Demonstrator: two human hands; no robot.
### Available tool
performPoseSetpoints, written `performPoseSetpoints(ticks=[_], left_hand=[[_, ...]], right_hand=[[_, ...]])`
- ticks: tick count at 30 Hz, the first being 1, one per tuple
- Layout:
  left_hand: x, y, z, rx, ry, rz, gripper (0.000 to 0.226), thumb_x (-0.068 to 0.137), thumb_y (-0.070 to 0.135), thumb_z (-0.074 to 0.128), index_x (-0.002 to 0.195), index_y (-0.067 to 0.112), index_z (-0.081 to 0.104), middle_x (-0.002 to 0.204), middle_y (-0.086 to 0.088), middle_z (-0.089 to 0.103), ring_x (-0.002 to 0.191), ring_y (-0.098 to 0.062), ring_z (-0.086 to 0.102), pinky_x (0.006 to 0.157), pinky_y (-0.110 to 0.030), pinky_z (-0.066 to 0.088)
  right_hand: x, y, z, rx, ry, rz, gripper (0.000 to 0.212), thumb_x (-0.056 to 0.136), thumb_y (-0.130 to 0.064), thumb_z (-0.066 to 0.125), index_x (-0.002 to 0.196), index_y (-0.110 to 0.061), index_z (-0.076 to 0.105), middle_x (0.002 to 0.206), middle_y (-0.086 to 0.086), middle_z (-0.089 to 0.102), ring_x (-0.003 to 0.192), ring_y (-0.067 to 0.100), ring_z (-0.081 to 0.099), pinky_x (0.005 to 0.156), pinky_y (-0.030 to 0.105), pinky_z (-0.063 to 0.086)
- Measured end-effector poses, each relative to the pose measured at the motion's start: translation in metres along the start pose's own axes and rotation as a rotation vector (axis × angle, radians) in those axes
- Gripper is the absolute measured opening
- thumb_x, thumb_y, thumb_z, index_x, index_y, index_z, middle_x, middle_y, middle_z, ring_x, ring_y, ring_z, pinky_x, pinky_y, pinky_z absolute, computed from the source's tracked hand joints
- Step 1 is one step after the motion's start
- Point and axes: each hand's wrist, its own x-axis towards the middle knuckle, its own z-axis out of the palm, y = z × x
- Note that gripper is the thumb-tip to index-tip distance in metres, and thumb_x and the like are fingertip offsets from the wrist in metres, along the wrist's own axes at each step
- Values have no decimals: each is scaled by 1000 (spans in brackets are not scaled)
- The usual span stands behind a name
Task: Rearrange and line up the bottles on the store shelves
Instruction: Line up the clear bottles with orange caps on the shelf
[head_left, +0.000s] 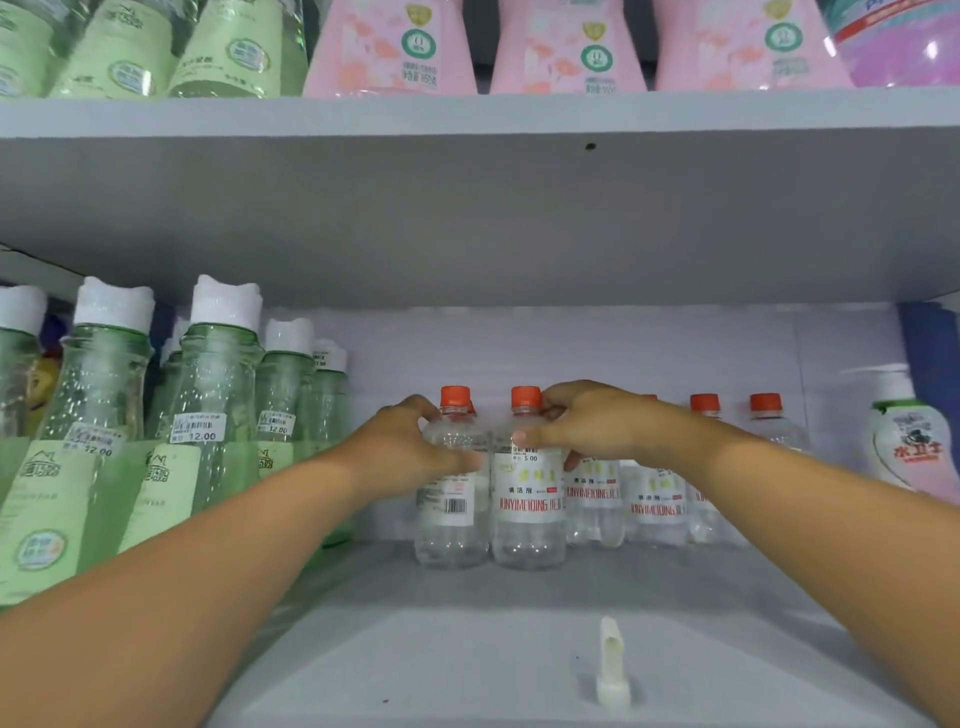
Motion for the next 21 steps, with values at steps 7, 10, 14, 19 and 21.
performPoseSetpoints(ticks=[7, 10, 14, 19, 21], left_hand=[[-3, -1, -4, -149, -65, -23, 63, 88, 47, 70, 144, 29, 46, 123, 9, 65, 107, -11, 66, 96, -32, 55], [-6, -5, -7, -177, -143, -6, 67, 89, 19, 74, 148, 31, 45, 122, 11, 65, 108, -9, 67, 98, -33, 56], [-9, -1, -2, -143, -76, -3, 65, 84, 27, 82, 139, 32, 47, 116, 9, 62, 97, -12, 70, 92, -33, 58], [-10, 2, 4, -136, -16, 20, 59, 83, 46, 80, 130, 32, 47, 110, 11, 63, 93, -6, 67, 74, -21, 51], [-7, 2, 3, -223, -11, 18, 52, 91, 40, 71, 138, 32, 50, 124, 11, 65, 107, -9, 67, 96, -29, 52]], right_hand=[[-8, 5, 9, 19, 80, -9, 75, 80, -70, 66, 139, -27, 53, 130, -8, 61, 107, 14, 65, 94, 37, 56], [-8, 4, 13, 34, 109, 5, 80, 77, -70, 70, 138, -21, 53, 131, -4, 61, 102, 16, 68, 90, 37, 58], [-8, 3, 5, 110, 42, 1, 48, 85, -50, 75, 119, -18, 63, 107, -4, 74, 91, 15, 74, 88, 37, 61], [-11, 7, 3, 199, 12, 0, 36, 89, -39, 74, 118, -21, 65, 107, -6, 75, 94, 10, 73, 87, 32, 60], [-13, 7, 6, 205, 12, -4, 31, 91, -40, 71, 115, -23, 62, 106, -7, 73, 90, 8, 72, 77, 25, 59]])
